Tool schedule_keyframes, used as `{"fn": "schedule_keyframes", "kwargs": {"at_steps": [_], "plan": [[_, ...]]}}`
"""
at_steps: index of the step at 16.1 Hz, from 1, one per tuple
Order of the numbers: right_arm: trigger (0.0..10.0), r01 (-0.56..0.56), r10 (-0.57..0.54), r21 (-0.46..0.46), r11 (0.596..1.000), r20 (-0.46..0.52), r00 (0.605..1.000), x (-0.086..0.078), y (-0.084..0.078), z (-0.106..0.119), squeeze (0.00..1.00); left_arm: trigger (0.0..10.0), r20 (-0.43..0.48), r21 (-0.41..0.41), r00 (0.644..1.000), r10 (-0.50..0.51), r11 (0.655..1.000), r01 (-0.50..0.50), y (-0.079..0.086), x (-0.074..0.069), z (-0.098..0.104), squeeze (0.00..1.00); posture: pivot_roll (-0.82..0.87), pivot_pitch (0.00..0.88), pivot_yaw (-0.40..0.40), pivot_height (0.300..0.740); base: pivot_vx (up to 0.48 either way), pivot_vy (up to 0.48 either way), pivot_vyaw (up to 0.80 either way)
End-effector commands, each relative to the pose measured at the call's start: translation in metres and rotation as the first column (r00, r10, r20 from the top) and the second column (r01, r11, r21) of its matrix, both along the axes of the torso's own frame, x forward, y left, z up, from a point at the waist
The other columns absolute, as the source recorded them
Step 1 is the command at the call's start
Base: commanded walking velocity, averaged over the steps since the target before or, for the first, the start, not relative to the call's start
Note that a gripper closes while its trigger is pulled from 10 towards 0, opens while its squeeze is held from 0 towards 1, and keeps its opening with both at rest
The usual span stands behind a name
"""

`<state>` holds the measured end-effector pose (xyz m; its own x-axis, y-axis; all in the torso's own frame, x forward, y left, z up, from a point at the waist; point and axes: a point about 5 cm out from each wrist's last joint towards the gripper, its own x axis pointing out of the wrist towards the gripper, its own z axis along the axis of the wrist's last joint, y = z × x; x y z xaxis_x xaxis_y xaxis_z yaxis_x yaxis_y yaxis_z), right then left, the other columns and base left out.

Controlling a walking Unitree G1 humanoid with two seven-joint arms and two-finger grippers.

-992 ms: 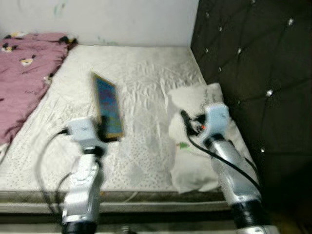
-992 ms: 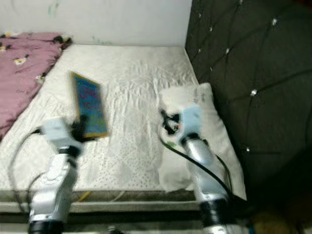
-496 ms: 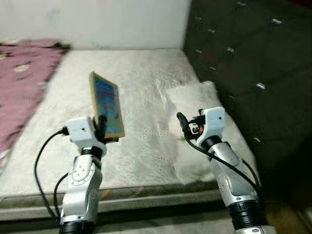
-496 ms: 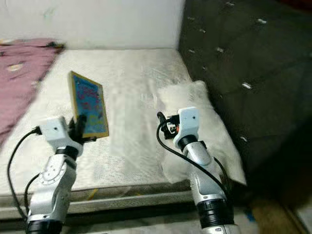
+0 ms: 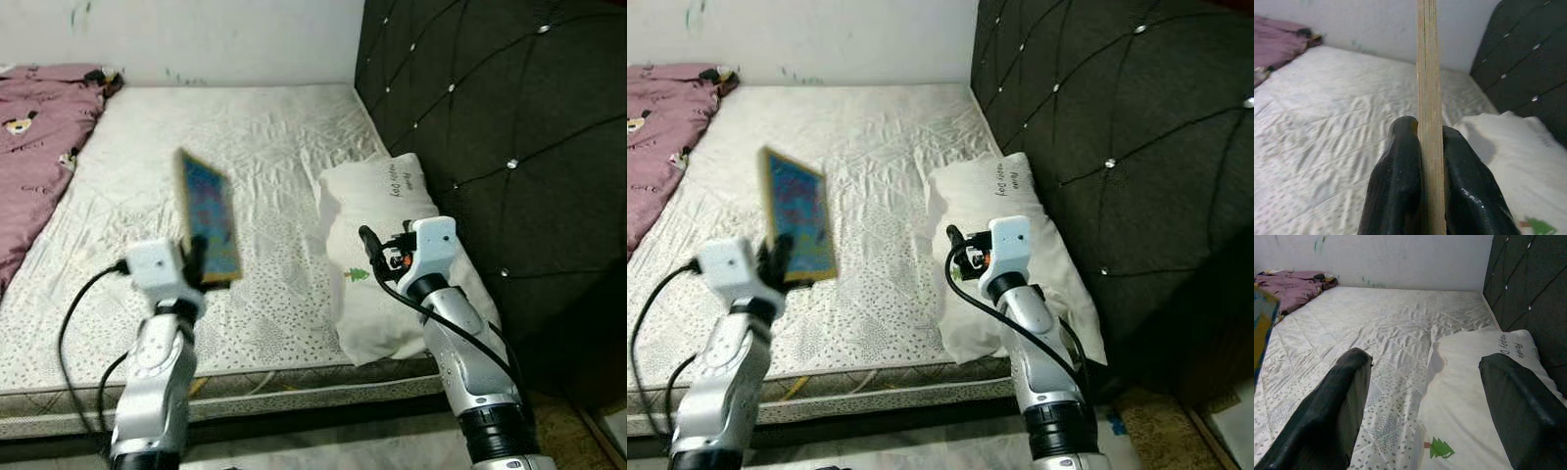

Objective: Clean up the room

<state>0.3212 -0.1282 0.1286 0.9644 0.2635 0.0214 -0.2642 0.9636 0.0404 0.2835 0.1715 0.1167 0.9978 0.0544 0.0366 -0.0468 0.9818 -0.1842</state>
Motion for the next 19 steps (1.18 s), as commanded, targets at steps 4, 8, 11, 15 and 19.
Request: {"fn": "schedule_keyframes", "kwargs": {"at_steps": [4,8,11,15,19], "plan": [[10.0,0.032,-0.032,0.012,0.999,0.004,0.999,-0.024,-0.014,-0.004,0.0,10.0,-0.003,0.052,0.999,0.038,0.998,-0.037,0.02,-0.031,-0.003,0.0,0.02,0.124,-0.012,0.74,0.0,0.0,0.0],[10.0,0.104,-0.105,-0.081,0.991,-0.017,0.994,-0.043,-0.031,-0.016,0.0,10.0,-0.032,0.052,0.998,0.048,0.998,-0.047,0.026,-0.046,-0.012,0.0,0.03,0.134,-0.015,0.74,0.0,0.0,0.0],[10.0,0.167,-0.17,-0.108,0.98,-0.02,0.985,-0.047,-0.044,-0.017,0.0,10.0,-0.018,0.061,0.997,0.073,0.996,-0.072,0.027,-0.052,-0.008,0.0,0.03,0.132,-0.013,0.74,0.0,0.0,0.0],[10.0,0.059,-0.059,-0.148,0.987,0.009,0.998,-0.048,-0.02,-0.011,0.0,10.0,-0.036,0.087,0.996,0.075,0.994,-0.072,0.026,-0.051,-0.01,0.0,0.02,0.132,-0.014,0.74,0.0,0.0,0.0],[10.0,0.166,-0.173,-0.132,0.977,-0.041,0.984,-0.045,-0.031,-0.019,0.0,10.0,-0.022,0.077,0.997,0.074,0.994,-0.072,0.021,-0.048,-0.007,0.0,0.02,0.117,-0.019,0.74,0.0,0.0,0.0]]}}
